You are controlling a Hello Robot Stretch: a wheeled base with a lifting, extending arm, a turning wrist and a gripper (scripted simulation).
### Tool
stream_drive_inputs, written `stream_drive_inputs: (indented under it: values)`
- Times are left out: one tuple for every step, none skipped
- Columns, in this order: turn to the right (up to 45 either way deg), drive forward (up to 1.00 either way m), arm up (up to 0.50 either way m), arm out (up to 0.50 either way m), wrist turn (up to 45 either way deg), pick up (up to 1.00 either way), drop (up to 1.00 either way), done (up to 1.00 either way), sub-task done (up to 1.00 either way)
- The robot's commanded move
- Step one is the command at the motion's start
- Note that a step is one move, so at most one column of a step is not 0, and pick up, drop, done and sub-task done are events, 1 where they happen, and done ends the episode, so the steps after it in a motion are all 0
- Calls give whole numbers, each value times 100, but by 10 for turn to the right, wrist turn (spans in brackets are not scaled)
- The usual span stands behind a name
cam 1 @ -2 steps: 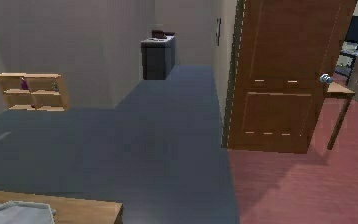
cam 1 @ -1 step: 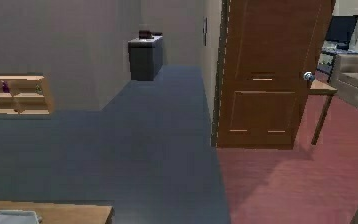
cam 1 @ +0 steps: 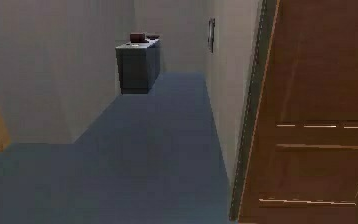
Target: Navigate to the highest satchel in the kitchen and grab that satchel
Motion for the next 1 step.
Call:
stream_drive_inputs:
  values:
    - [0,100,0,0,0,0,0,0,0]
